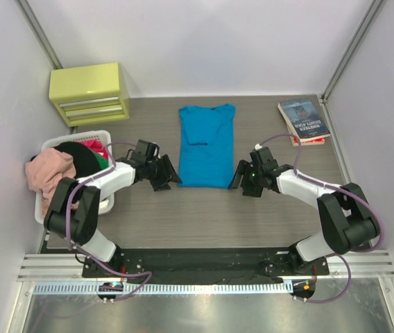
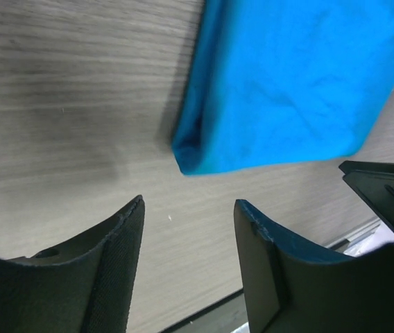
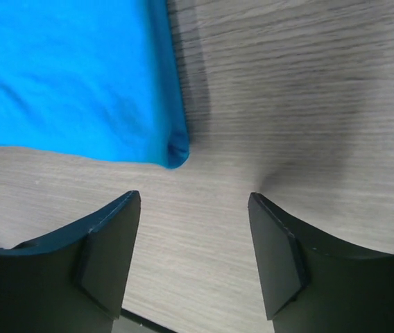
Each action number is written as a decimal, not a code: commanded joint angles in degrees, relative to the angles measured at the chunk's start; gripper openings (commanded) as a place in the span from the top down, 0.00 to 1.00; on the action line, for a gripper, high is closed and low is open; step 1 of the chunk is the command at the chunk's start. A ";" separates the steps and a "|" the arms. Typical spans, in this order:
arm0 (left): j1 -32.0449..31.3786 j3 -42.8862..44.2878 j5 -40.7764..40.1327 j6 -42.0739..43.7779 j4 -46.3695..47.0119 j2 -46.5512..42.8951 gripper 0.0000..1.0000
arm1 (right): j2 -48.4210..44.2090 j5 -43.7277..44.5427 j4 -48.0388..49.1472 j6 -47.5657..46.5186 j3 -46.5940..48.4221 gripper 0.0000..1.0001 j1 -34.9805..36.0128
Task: Fold and stack the t-shirts
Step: Grab one side of the 2/3 rectangular tshirt with both arms, then fold the long partially folded tshirt into a neat square
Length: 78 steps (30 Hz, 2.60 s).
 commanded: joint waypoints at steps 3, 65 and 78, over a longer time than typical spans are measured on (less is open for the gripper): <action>0.25 1.28 0.99 0.68 6.24 6.01 0.47 | 4.40 0.25 6.07 -0.39 1.81 0.35 -0.15; -3.27 14.28 -12.29 -4.24 -13.36 -13.60 1.00 | -3.43 3.23 -19.05 -0.12 22.54 0.99 0.11; 1.56 27.72 -10.53 -0.03 -4.74 6.61 1.00 | 17.75 0.35 -12.64 -4.26 40.12 0.99 -5.51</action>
